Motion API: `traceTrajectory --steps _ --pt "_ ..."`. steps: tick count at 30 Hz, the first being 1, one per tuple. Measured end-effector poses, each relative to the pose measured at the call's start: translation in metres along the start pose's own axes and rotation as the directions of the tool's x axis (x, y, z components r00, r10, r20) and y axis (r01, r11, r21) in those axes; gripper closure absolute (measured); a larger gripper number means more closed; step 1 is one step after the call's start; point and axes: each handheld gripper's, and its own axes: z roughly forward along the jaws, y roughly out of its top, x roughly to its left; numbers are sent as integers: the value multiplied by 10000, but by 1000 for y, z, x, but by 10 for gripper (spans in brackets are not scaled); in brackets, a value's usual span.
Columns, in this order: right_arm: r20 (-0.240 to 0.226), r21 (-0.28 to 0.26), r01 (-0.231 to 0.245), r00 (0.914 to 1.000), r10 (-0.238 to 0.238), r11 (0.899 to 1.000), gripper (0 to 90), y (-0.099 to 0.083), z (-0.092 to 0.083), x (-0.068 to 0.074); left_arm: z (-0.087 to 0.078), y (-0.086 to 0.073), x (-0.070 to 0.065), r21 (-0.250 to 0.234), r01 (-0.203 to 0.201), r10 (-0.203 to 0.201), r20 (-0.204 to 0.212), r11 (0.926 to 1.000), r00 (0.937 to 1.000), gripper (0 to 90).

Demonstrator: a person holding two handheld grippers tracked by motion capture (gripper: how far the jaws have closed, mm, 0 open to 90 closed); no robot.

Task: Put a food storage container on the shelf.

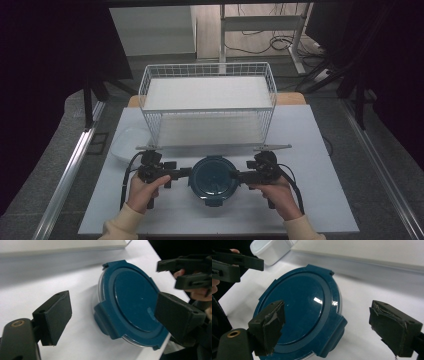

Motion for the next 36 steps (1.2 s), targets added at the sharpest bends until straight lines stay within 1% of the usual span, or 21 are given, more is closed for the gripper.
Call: traceTrajectory --steps 1,5,9,12,15,18,20,23,25,27,29,33,36 --pt "-6 44 -1 10000 1 10000 132 -1 1 0 2 -1 1 39 141 -141 34 9999 9999 135" --pt "-161 148 -80 9998 82 9999 129 -3 5 1 6 -3 3 220 71 -69 -114 9997 9999 133" --pt "-439 225 -329 9985 338 9992 127 -4 9 1 10 -5 0 324 56 -53 -74 9995 10000 132" --pt "-471 356 -469 9977 485 9983 126 -6 13 2 13 -5 0 431 58 -59 24 9991 10000 133" --pt "-509 494 -519 9972 544 9974 124 -9 17 2 16 -5 0 516 147 -161 278 9986 9995 133" --pt "-522 574 -576 9968 606 9967 122 -9 19 2 18 -5 1 616 169 -187 280 9980 9994 132" --pt "-522 615 -626 9965 659 9961 120 -10 21 2 22 -6 2 734 280 -305 332 9969 9990 131" --pt "-495 684 -723 9959 758 9950 117 -10 23 1 28 -9 7 932 698 -762 670 9932 9948 131" --pt "-505 747 -783 9953 822 9941 116 -11 24 1 31 -10 9 1005 856 -919 604 9913 9939 133" --pt "-609 831 -863 9939 915 9928 116 -12 26 0 32 -10 10 1063 849 -920 635 9907 9937 135" --pt "-621 924 -936 9931 996 9913 116 -13 29 0 35 -11 11 1074 939 -1027 801 9898 9915 138" --pt "-645 1093 -1096 9910 1171 9880 116 -15 34 -1 42 -13 9 1339 890 -1021 945 9870 9903 154" --pt "-745 1195 -1291 9875 1385 9844 116 -17 37 -2 47 -14 8 1469 938 -1100 1061 9847 9883 168"
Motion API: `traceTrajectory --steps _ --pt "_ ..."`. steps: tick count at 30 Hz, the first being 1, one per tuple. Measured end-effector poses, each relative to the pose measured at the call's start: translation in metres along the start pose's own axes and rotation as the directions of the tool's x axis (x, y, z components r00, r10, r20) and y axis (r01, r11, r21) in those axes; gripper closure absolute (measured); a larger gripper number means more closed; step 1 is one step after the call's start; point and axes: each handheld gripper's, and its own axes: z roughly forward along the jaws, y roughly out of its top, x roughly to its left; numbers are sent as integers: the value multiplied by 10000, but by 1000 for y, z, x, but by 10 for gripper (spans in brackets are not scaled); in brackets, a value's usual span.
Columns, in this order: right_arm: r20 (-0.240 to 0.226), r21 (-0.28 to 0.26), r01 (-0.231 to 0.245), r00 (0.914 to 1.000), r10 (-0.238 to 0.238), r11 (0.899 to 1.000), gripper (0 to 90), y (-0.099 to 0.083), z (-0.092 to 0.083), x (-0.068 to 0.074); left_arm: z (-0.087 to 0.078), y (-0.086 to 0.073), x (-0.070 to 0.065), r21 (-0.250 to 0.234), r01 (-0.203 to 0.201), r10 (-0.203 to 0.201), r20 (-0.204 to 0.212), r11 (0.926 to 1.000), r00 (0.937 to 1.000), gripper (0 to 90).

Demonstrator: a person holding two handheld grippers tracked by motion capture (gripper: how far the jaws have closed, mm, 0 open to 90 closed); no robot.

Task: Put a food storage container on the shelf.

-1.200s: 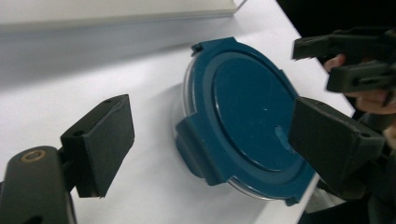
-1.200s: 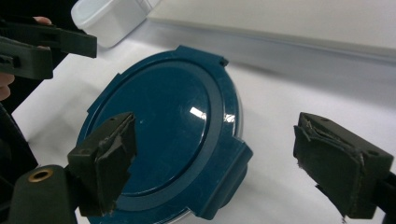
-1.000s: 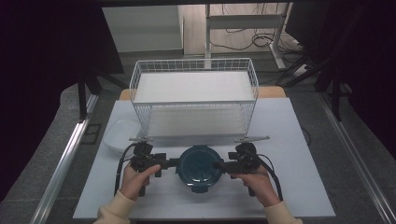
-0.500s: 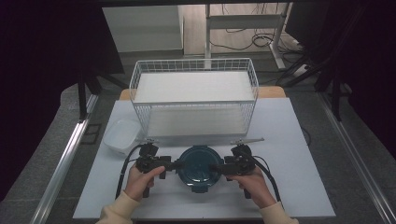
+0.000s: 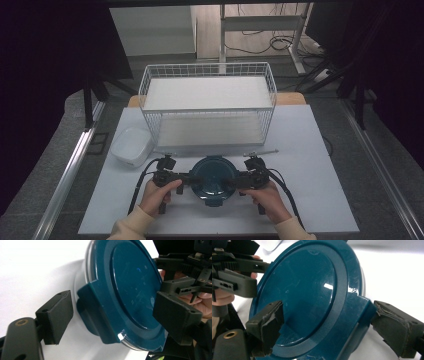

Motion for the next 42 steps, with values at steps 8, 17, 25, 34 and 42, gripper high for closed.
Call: traceTrajectory --steps 8,17,25,34,42 --pt "-606 181 -680 9958 690 9975 132 -2 6 -3 10 0 3 226 352 -358 274 9991 9990 174" --pt "-777 158 -1478 9859 1485 9889 211 -3 2 -9 5 -2 3 -183 735 -734 81 9971 9973 278" --pt "-960 54 -1675 9812 1672 9859 272 -3 -3 -12 2 -4 1 -533 1053 -1049 92 9930 9944 327" --pt "-1047 -259 -1740 9798 1705 9844 325 -6 -9 -11 -3 -7 -4 -696 982 -984 8 9927 9951 352" --pt "-1103 -484 -1682 9806 1621 9846 352 -7 -13 -9 -6 -8 -6 -848 941 -942 25 9919 9955 374"
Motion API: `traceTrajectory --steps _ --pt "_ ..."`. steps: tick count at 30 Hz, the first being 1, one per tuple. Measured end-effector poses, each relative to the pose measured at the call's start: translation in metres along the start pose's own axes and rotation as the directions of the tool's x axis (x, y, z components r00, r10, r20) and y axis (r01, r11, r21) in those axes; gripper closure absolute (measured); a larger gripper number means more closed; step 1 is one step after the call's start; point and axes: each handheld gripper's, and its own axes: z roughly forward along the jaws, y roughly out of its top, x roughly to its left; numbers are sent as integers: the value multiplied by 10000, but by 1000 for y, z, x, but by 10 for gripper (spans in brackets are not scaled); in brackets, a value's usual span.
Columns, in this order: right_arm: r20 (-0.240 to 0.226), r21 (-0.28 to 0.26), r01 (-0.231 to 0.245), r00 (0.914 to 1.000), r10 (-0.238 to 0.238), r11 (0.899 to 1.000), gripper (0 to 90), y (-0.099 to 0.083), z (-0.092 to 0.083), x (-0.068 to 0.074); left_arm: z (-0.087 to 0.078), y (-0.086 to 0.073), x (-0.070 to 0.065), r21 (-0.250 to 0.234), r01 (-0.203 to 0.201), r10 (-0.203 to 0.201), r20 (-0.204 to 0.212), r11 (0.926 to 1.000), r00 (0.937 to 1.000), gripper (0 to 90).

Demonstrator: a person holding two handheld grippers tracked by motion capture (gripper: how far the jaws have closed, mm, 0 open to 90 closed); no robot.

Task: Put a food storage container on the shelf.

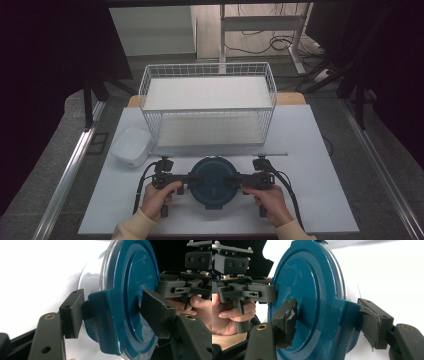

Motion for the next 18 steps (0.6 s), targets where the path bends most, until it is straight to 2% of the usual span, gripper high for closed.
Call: traceTrajectory --steps 18 --pt "34 -322 419 9991 -418 9986 380 0 -6 6 -6 0 -4 -125 -266 266 6 9996 9996 394"
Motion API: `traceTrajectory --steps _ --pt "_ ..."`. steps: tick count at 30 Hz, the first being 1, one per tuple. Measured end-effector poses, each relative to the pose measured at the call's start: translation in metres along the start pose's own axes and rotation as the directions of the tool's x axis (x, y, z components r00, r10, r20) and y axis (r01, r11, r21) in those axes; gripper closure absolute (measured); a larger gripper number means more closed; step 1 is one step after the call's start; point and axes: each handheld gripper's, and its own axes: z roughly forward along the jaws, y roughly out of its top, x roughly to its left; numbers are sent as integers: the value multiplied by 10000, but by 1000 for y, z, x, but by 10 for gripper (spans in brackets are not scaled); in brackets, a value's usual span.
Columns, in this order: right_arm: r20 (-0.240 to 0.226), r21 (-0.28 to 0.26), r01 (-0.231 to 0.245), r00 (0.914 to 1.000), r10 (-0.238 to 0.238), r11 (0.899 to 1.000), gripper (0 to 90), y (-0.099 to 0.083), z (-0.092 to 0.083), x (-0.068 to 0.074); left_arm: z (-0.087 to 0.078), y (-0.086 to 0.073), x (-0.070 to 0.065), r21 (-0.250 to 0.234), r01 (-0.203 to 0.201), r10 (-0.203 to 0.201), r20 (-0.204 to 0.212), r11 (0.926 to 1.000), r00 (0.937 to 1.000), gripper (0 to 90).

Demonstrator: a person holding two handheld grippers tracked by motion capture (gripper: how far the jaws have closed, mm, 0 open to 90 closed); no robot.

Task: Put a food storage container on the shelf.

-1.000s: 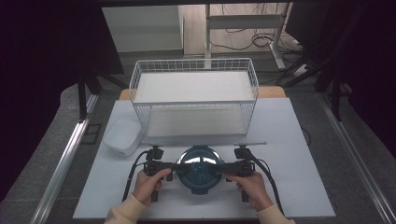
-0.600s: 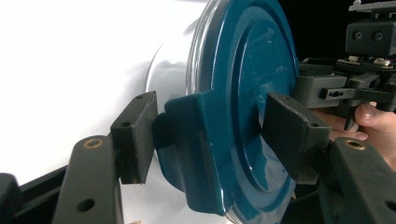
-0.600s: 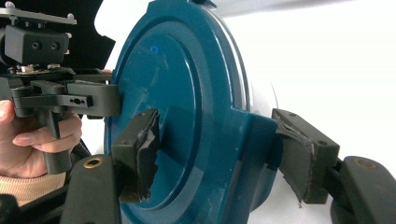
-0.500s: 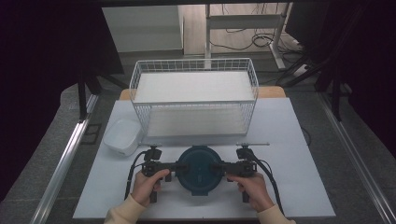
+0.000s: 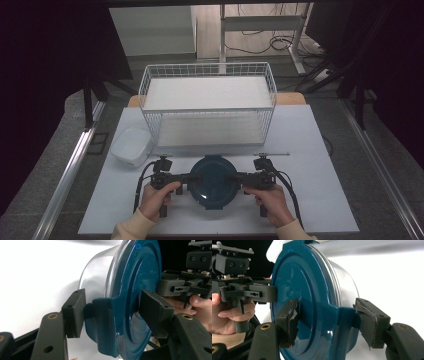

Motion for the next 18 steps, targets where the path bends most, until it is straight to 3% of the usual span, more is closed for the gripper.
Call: traceTrajectory --steps 18 --pt "87 -183 289 9995 -288 9994 388 1 -4 4 -2 0 -2 27 -122 122 53 9999 9999 397"
